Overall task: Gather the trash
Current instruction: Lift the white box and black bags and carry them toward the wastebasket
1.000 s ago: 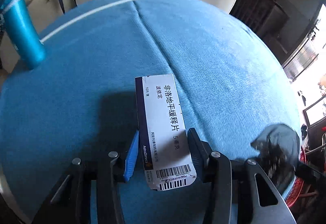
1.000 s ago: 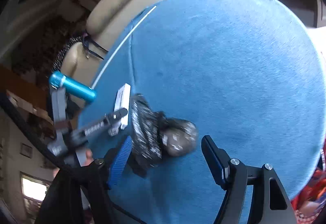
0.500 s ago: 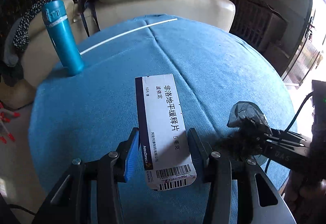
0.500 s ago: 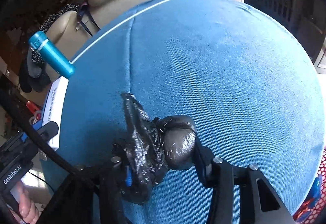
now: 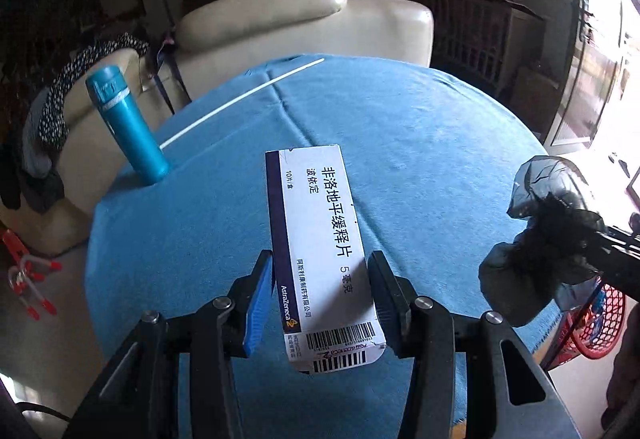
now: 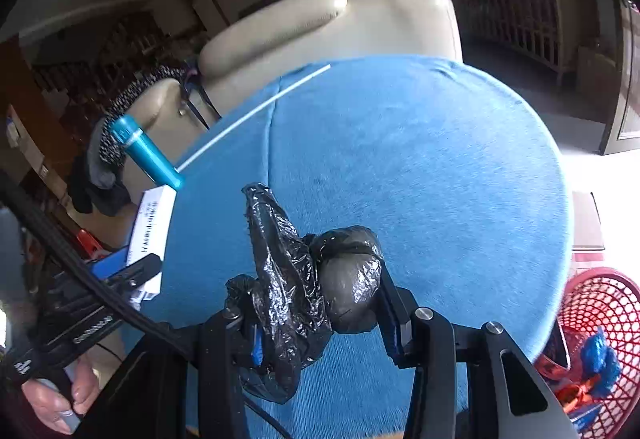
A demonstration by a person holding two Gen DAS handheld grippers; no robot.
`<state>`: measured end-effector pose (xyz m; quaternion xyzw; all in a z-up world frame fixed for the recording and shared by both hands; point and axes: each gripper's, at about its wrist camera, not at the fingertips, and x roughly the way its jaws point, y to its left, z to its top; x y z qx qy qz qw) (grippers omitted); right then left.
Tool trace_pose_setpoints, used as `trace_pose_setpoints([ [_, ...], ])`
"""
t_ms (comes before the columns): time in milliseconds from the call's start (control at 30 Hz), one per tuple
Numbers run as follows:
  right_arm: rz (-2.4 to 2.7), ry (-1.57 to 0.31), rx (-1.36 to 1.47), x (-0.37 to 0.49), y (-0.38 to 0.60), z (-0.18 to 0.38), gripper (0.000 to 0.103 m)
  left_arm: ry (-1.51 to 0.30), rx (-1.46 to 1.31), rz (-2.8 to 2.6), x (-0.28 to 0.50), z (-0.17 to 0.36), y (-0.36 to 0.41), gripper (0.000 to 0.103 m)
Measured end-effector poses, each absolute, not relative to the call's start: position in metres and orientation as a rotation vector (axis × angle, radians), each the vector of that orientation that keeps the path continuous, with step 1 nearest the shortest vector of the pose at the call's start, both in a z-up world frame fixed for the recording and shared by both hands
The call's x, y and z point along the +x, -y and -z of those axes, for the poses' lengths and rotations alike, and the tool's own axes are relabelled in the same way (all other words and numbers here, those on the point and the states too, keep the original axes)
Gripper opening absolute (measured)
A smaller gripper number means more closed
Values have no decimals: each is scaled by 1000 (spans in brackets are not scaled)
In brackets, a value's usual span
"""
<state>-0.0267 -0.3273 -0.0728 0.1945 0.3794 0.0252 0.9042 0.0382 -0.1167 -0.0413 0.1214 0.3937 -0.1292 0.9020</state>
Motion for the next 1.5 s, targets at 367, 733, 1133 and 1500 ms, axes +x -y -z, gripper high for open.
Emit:
trace_pose_setpoints([
  [367,-30,-705,380,-86,347,51,46,-740,324,286,5,26,143,49],
  [733,-28,-681,407,-105,361,51,46,-715,371,275,-8,24,158,49],
  [1133,-28,-697,433,-103,367,59,46,-736,388,277,-3,32,163,49],
  [1500,-45,-726,429,-93,359,66,46,-751,385,263,3,40,159,49],
])
